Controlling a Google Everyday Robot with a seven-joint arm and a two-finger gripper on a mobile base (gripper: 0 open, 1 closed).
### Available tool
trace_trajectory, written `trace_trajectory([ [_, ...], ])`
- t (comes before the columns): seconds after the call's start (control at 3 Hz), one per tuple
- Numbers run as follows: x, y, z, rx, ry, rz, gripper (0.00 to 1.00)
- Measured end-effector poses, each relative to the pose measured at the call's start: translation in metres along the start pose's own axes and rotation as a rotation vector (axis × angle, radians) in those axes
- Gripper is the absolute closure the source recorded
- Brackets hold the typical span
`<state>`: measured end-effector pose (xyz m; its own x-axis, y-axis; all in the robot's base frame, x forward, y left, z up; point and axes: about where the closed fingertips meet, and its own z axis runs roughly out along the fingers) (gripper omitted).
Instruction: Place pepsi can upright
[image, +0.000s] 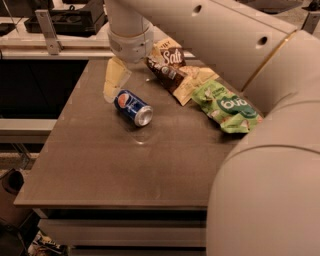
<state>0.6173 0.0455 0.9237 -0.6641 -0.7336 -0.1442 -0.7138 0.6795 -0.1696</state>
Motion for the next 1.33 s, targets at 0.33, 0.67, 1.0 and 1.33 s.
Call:
trace_trajectory([
  [0.33,-0.015,0.007,0.007,0.011,0.018,0.007,0.0],
  [0.67,-0.022,0.011,0.016,0.021,0.05,0.029,0.0],
  [1.0,-0.026,0.01,0.029,0.023,0.083,0.066,0.0],
  [1.33,-0.03,0.007,0.039,0.011,0.1,0.094,0.0],
])
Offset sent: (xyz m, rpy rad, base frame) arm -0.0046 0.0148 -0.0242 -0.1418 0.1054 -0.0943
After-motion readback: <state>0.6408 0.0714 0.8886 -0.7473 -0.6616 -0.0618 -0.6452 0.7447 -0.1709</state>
